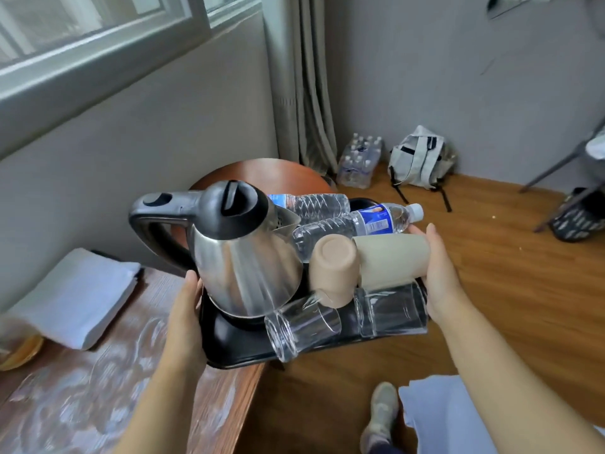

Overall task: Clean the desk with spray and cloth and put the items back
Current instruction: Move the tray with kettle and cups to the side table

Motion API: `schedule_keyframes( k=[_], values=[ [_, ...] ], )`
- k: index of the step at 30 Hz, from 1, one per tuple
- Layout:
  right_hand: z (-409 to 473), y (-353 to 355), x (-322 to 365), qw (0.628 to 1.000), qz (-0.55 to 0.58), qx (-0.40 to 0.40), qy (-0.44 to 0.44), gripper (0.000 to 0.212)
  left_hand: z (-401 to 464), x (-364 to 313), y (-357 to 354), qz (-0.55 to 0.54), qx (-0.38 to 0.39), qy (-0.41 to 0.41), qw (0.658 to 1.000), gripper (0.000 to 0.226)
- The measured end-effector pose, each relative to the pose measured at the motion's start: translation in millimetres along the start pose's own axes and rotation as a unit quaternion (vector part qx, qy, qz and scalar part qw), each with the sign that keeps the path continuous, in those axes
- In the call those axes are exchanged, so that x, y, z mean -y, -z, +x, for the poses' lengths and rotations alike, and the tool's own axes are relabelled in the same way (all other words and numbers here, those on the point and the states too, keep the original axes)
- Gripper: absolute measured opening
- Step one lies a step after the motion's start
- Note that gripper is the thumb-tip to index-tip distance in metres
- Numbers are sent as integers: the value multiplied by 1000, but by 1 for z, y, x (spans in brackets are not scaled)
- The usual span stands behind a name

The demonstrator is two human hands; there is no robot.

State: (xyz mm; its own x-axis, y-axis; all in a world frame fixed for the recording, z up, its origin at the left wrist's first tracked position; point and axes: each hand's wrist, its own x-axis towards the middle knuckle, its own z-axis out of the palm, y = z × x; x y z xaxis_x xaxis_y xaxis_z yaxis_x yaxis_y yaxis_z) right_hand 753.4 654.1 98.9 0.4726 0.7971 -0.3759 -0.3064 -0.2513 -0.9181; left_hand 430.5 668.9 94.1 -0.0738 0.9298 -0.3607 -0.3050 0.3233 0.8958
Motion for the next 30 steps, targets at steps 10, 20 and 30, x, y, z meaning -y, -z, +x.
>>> schedule_keyframes(
  k=[10,20,30],
  values=[
    [170,-9,59,995,-64,78,3,40,85,19,-101,-53,-111,-32,992,48],
    [294,-65,84,975,-115,190,-11,53,147,30,-150,-88,-215,-85,969,39],
    [375,-168,68,946,-149,285,-26,53,206,28,-136,-142,-308,-115,934,42]
  ],
)
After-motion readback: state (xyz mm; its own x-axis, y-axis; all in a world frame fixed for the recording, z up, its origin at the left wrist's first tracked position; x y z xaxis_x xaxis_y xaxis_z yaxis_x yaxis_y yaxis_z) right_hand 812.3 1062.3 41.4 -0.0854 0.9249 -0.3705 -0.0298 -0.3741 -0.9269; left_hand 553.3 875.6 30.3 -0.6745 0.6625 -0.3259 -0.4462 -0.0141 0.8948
